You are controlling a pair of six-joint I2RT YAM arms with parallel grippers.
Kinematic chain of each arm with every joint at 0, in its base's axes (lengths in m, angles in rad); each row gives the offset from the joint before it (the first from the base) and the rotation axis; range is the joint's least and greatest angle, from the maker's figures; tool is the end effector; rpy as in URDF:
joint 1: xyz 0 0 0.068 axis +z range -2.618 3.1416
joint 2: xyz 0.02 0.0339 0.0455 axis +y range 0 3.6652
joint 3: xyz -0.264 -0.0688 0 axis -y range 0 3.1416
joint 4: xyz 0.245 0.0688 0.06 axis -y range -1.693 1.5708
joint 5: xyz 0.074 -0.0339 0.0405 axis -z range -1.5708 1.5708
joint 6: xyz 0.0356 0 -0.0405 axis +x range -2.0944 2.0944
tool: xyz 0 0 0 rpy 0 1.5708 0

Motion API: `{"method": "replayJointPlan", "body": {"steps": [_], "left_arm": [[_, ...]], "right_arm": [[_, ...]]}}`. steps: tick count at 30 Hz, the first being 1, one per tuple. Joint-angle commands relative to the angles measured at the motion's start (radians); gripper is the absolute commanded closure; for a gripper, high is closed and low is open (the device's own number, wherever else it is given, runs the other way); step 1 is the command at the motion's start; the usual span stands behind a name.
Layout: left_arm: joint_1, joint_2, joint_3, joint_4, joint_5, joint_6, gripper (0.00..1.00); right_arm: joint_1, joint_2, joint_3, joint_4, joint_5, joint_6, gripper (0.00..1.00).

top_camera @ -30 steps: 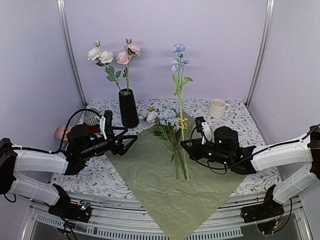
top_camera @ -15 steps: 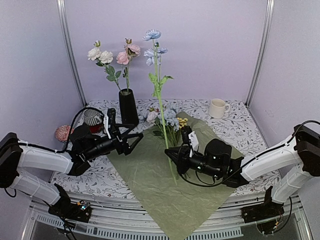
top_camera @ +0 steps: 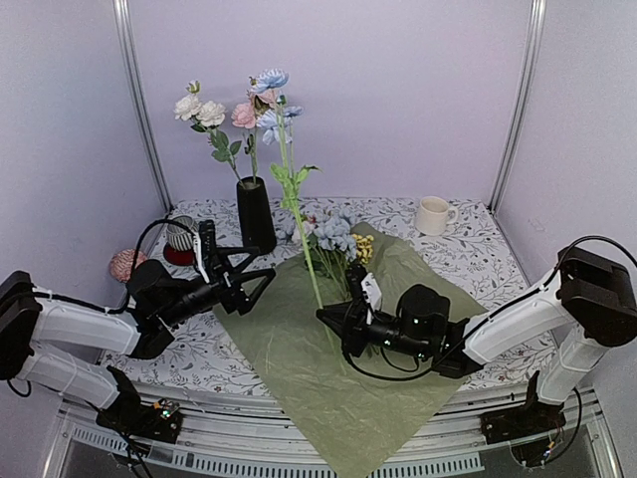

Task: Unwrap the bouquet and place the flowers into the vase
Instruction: Pass from the right arm to the left

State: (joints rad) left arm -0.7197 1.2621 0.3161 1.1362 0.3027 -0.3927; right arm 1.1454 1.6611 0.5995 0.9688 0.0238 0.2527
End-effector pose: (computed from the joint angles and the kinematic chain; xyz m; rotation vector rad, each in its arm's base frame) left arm 0.1718 -0.1647 0.2218 0.5041 1.3979 -1.1235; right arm 0.1348 0.2955 0.1816 -0.7472 1.6059 1.0224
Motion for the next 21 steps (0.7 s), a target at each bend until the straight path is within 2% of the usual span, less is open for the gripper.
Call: {"method": "replayJointPlan", "body": {"steps": [1, 9, 21], "left_arm": [[-0.007, -0.045, -0.024, 0.046, -0.019, 0.023, 0.02], [0.016, -0.074, -0.022, 0.046, 0.022, 0.004, 0.04], [0.070, 0.010, 0.003, 0.122, 0.183, -0.083, 0.23]], "right_arm": [[0.011, 0.035, 0.043, 0.021, -0.038, -0.015, 0.97], [0.041, 0.073, 0.093, -0.051, -0.044, -0.055, 0.97], [0.071, 0.118, 0.162, -0.135, -0.050, -0.103, 0.97]]}}
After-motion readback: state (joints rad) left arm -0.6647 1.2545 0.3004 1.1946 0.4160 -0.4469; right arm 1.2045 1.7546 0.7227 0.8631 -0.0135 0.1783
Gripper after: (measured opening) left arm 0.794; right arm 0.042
